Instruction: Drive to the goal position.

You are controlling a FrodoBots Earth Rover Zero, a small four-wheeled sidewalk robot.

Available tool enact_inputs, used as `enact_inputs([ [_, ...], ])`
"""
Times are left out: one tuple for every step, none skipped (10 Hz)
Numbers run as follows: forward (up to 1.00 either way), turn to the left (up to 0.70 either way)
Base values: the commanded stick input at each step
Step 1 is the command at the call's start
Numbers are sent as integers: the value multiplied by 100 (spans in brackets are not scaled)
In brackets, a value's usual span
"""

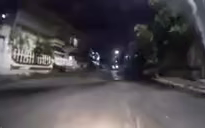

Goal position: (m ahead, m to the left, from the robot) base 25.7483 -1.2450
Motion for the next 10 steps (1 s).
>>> enact_inputs([
  [70, 0],
  [70, 0],
  [70, 0],
  [70, 0],
  [70, -8],
  [70, -35],
  [70, -35],
  [70, -35],
  [70, -35],
  [70, -35],
])
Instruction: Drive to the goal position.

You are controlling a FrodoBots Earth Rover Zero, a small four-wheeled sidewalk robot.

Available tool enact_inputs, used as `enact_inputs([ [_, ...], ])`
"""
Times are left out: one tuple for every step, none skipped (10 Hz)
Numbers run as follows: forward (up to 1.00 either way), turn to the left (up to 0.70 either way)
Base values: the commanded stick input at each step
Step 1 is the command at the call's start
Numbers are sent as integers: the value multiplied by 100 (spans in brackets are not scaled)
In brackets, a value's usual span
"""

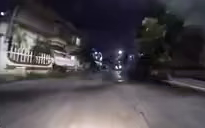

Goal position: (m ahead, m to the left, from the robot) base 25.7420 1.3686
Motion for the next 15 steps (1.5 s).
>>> enact_inputs([
  [70, -35],
  [70, -35],
  [70, -35],
  [70, -4],
  [70, 0],
  [70, 0],
  [70, 0],
  [70, 0],
  [70, 0],
  [70, 0],
  [70, 0],
  [70, 0],
  [70, 0],
  [70, 0],
  [70, 0],
])
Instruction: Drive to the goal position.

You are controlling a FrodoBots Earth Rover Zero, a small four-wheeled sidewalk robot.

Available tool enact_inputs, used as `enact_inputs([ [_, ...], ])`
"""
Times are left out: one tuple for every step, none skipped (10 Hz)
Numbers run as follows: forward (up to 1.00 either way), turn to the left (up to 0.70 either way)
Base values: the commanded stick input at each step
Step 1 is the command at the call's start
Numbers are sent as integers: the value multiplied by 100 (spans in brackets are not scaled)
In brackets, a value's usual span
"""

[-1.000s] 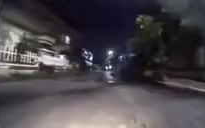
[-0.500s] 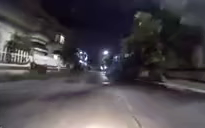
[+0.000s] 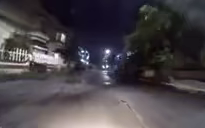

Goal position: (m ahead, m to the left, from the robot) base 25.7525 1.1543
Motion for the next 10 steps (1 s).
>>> enact_inputs([
  [70, 0],
  [70, 0],
  [70, 0],
  [70, 0],
  [70, 0],
  [70, 0],
  [70, 0],
  [70, 0],
  [70, 0],
  [70, 0],
])
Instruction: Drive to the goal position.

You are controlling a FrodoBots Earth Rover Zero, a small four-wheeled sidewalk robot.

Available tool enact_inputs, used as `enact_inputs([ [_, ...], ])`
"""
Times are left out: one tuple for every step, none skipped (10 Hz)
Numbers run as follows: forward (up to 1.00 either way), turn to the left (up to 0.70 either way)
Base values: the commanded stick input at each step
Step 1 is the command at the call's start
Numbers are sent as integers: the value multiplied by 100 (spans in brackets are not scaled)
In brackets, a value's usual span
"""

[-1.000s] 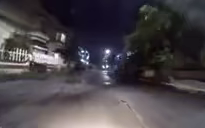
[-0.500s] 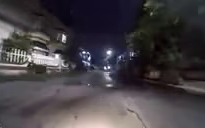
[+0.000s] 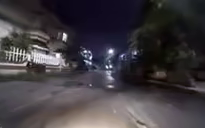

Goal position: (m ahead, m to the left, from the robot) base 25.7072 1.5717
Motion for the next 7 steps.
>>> enact_inputs([
  [70, -5],
  [70, -22],
  [70, -35],
  [70, -35],
  [70, -35],
  [70, -35],
  [70, -31],
])
